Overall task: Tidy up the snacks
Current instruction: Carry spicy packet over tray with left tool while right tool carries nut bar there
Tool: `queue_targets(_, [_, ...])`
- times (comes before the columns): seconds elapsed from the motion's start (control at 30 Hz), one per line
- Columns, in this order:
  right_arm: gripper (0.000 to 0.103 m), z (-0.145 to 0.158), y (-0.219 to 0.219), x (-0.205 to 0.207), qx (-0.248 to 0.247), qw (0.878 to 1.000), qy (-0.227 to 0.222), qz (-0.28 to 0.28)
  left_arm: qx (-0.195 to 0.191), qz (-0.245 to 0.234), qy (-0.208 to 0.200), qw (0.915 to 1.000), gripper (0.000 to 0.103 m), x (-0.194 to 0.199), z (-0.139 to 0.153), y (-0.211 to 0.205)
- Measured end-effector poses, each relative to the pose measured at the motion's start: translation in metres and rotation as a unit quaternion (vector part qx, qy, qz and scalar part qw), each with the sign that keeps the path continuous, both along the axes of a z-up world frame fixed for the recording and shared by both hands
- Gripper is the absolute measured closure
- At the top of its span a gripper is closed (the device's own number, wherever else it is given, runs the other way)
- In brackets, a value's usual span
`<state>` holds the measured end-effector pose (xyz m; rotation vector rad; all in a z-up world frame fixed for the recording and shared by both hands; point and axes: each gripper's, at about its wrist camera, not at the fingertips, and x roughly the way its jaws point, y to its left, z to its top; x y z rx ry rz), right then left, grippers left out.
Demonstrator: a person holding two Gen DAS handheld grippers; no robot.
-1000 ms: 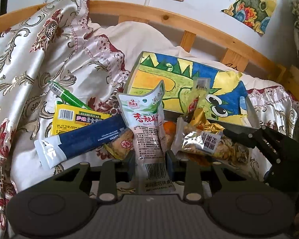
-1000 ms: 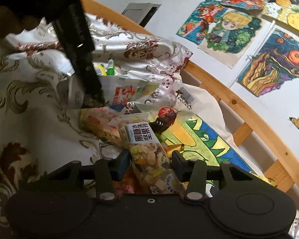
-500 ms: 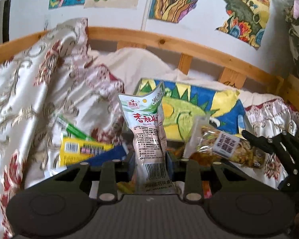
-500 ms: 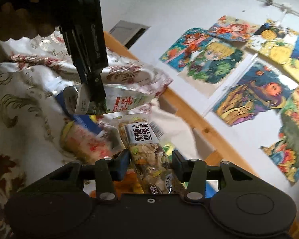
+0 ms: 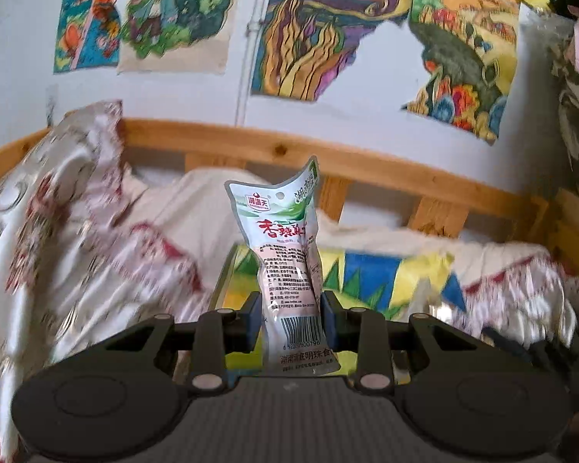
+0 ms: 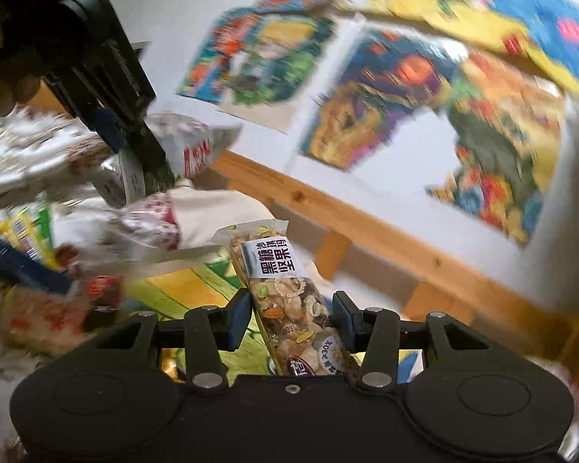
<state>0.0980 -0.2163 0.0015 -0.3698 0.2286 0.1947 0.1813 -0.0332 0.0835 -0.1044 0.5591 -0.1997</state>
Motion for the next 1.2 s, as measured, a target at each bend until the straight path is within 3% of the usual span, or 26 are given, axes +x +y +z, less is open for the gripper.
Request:
queue_targets(0.2, [0.055, -0.017, -0.016, 0.023, 0.002, 0.999, 0.013, -0.031, -0.016, -0.018, -0.020, 0.9995, 0.067, 0.040, 0.004, -0.025])
queue_targets(0.43, [0.055, -0.031, -0.019, 0.051, 0.013, 0.998, 0.030, -0.045, -0.018, -0.023, 0.026, 0.9992, 0.067, 0.078, -0.035, -0.056])
queue_targets(0.67, [0.055, -0.048, -0.019, 0.061, 0.015, 0.996, 0.076, -0.047, -0.001, -0.032, 0.058, 0.9978, 0.067, 0.097, -0.071, -0.067])
queue_targets(1.2, [0.055, -0.063, -0.016, 0.069, -0.001, 0.991, 0.116, -0.060, 0.041, -0.048, 0.112, 0.9917, 0.064, 0.103, -0.115, -0.080])
